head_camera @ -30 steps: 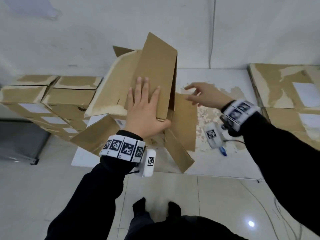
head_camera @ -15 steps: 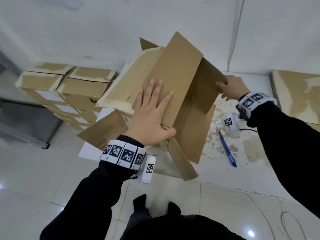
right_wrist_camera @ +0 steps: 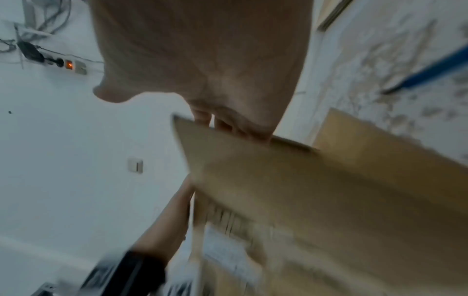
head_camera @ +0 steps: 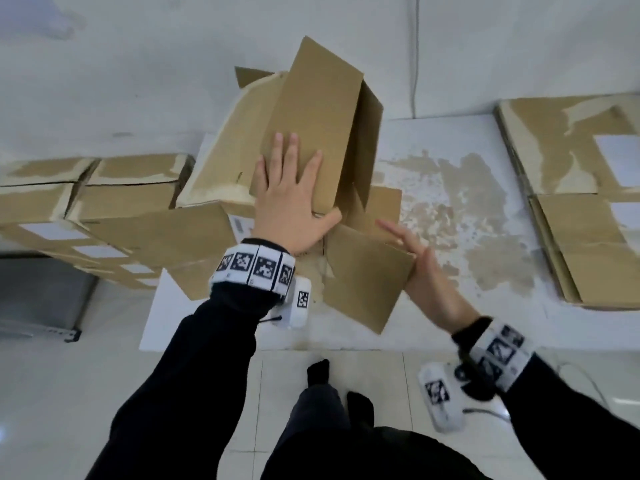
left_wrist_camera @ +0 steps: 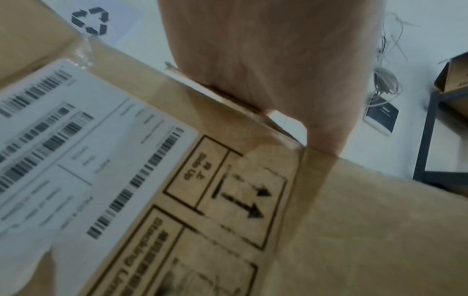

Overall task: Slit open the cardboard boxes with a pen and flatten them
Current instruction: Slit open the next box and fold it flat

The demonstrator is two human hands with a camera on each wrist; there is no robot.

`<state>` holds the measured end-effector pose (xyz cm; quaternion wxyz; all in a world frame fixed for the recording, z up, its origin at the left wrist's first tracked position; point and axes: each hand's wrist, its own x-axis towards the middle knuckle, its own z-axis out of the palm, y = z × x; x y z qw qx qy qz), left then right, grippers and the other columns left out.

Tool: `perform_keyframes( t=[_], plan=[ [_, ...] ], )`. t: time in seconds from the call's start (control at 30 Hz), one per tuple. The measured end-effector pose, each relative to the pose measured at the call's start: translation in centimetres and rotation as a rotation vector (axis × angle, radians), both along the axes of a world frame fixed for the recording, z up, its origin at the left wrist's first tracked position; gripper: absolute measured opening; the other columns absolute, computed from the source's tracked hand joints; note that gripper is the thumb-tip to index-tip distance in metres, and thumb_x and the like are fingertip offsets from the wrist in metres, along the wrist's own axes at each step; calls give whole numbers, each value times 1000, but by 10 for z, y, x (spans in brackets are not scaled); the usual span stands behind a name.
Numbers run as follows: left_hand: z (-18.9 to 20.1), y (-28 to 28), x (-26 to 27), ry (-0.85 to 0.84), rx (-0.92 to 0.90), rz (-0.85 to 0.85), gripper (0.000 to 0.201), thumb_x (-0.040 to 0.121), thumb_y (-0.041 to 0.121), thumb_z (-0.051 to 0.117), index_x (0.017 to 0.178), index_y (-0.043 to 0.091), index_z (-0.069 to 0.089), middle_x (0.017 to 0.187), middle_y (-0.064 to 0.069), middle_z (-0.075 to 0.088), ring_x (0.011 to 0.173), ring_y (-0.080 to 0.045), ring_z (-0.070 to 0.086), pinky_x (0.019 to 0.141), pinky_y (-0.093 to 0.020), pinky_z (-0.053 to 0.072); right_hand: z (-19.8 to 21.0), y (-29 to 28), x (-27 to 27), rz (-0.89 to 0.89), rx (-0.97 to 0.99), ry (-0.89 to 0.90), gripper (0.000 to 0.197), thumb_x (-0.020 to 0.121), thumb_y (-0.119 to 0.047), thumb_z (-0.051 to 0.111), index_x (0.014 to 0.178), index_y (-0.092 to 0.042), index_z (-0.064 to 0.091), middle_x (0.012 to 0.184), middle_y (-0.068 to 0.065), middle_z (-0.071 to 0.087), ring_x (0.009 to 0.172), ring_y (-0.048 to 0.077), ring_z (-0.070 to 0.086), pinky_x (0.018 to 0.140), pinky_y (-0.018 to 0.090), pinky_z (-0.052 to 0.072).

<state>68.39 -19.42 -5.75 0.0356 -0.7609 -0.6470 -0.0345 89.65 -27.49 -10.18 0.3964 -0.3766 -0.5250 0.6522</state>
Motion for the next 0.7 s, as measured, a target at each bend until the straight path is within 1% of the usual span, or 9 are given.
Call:
perform_keyframes(
  t=[0.07,0.13,0.23,0.3,0.37,0.47,0.6,0.67,0.7],
  plan=[
    [-4,23,6,-16,11,-16,77,89,68,22,152,25,13,160,-13,-8,146,-30,-15,116,-51,-6,-10,-9,-19,-115,60,-166,31,90,-37,59,120,-38,50,121,-7,59,109,1,58,88,33,51],
    [-10,44,11,-25,9,-53,77,90,69,11,151,24,18,160,-14,-4,146,-31,-13,116,-51,-7,-22,3,-31,-331,45,-291,28,93,-10,55,103,-36,54,103,-13,63,90,-5,62,82,35,55],
    [-32,69,11,34,4,-183,81,88,73,13,150,22,24,160,-11,0,147,-31,-11,117,-50,-7,-38,35,-29,-576,-89,-280,22,93,-11,55,109,-25,53,103,-10,63,96,9,62,87,34,54],
    [-54,81,3,109,-46,-261,90,82,80,19,152,23,17,160,-10,-6,146,-30,-14,117,-48,-9,-51,53,-25,-648,-115,-341,23,93,-13,54,114,-22,50,102,-10,61,99,13,60,87,32,52],
    [-81,90,-6,194,-167,-294,100,76,86,24,153,25,4,159,-8,-16,145,-28,-19,115,-44,-15,-63,68,-25,-638,-149,-455,26,94,-15,53,120,-14,50,109,-4,60,102,18,58,90,35,51],
    [-119,95,-16,283,-333,-309,104,73,87,25,153,26,-3,157,-7,-21,144,-26,-21,111,-42,-18,-90,88,-24,-574,-208,-647,36,93,-15,54,128,-5,48,119,11,59,108,27,57,94,42,48],
    [-148,86,-14,214,-364,-279,94,84,73,40,153,23,0,154,-9,-27,142,-27,-26,111,-47,-19,-117,99,-26,-561,-245,-889,48,91,-13,56,134,-3,39,127,18,52,117,33,50,96,39,43],
    [-154,75,-9,149,-309,-295,83,91,58,42,153,18,3,150,-13,-30,140,-30,-28,112,-49,-17,-128,93,-35,-565,-164,-1120,62,87,-11,56,142,-4,29,140,18,38,131,33,36,106,43,33],
    [-158,66,-6,113,-303,-320,76,95,48,41,153,15,4,150,-14,-30,139,-30,-30,113,-49,-17,-131,88,-45,-484,-110,-1244,67,88,-14,53,146,-6,22,149,17,27,138,32,25,112,46,24]
  ],
)
